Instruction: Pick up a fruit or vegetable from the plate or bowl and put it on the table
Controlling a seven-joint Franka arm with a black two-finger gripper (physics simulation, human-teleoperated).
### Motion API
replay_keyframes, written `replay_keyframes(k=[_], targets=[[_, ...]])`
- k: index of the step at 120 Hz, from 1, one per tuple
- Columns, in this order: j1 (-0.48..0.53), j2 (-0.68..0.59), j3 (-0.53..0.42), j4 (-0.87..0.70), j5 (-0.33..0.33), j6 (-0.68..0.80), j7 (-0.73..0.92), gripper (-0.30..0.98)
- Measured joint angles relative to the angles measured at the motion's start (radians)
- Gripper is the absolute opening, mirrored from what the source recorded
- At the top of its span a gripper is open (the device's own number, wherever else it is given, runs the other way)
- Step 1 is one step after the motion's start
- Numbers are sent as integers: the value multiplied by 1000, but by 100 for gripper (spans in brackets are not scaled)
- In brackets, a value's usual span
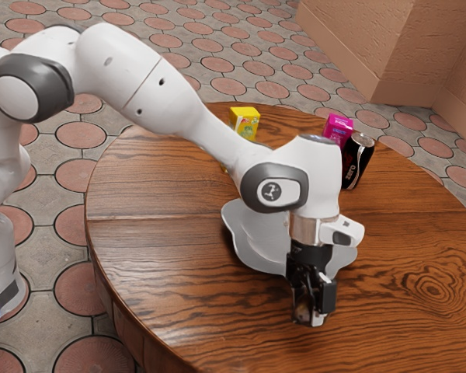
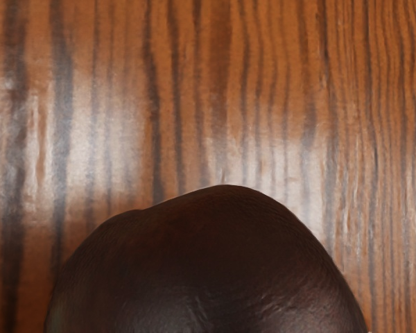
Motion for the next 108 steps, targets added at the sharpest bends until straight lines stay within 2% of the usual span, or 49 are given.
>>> replay_keyframes(k=[24, 49, 68, 82, 90, 98, 108], targets=[[0, 8, -1, 0, 0, 5, -8, 46], [3, 9, -1, -1, -6, 5, -10, 62], [7, 7, 2, 0, -7, 5, -10, 66], [20, -50, 12, 9, -4, -5, -11, 68], [16, -112, 62, 22, 23, -25, -16, 68], [8, -175, 157, 26, 47, -59, -21, 68], [73, -201, 215, 27, 77, -95, -24, 68]])
